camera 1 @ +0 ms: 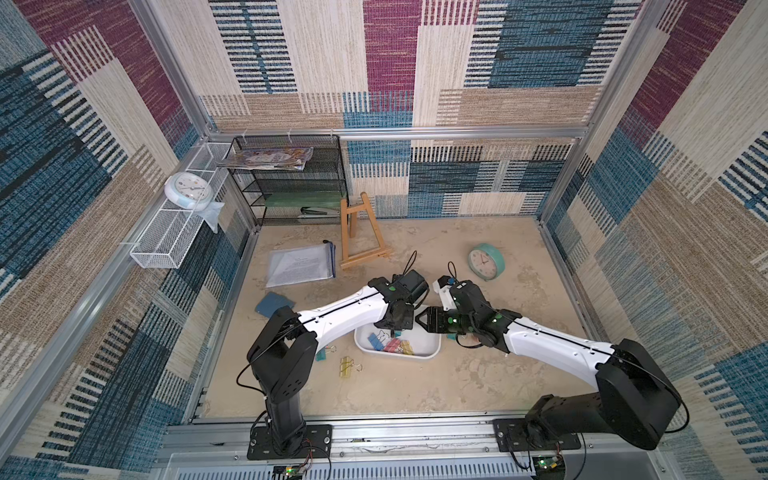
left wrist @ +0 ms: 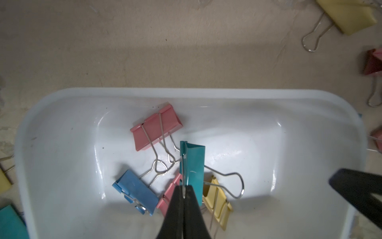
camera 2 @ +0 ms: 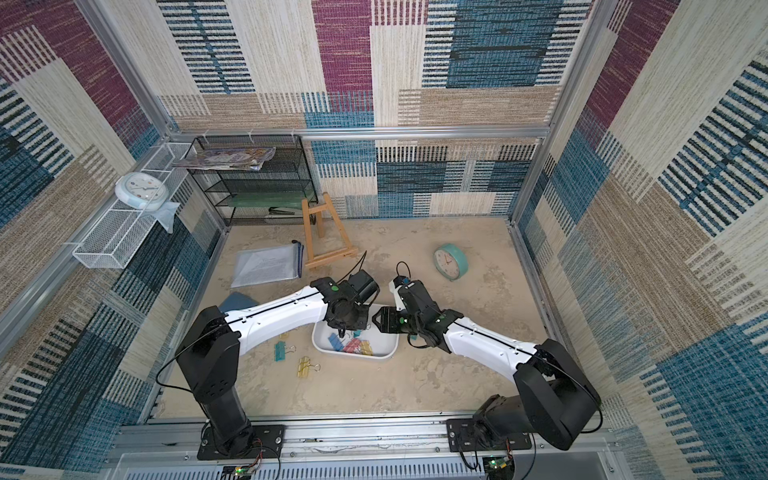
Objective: Take out the binder clips from the storage box
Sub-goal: Pick up the binder clip from the storage box, then place the binder clip at the center of the board.
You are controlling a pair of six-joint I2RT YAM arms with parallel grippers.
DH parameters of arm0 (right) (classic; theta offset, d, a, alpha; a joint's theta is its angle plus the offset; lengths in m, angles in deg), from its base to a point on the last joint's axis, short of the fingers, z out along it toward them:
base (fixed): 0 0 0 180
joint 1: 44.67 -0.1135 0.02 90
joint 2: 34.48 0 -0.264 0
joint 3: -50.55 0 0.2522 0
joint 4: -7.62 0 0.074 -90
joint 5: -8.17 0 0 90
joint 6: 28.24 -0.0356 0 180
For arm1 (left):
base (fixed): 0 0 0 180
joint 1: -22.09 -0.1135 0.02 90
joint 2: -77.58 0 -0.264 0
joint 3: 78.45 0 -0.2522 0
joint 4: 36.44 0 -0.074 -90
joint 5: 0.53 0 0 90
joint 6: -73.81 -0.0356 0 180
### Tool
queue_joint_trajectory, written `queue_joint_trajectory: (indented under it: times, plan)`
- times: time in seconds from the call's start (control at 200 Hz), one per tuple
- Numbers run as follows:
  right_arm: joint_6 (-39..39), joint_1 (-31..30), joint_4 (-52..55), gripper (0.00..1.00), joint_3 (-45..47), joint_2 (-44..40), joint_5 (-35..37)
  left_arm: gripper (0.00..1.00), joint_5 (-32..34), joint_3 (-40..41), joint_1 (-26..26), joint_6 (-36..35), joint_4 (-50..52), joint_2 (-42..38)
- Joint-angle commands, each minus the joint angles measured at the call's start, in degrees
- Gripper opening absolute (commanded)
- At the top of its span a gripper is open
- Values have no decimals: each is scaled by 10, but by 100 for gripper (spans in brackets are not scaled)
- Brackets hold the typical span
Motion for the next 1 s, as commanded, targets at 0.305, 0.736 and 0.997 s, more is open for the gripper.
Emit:
queue_joint_trajectory:
  times: [0.305,0.736,0.997]
  plan:
    - [2,0,-14,57,-3,-68,48,0,57,38,9,-60,-45,-109]
    - [32,-14,-126,61,-92,23,-88,0,248,120,-54,-152,-55,-235]
    - [26,-31,-94,62,-205,161,-104,0,228,107,-152,-230,-56,-171]
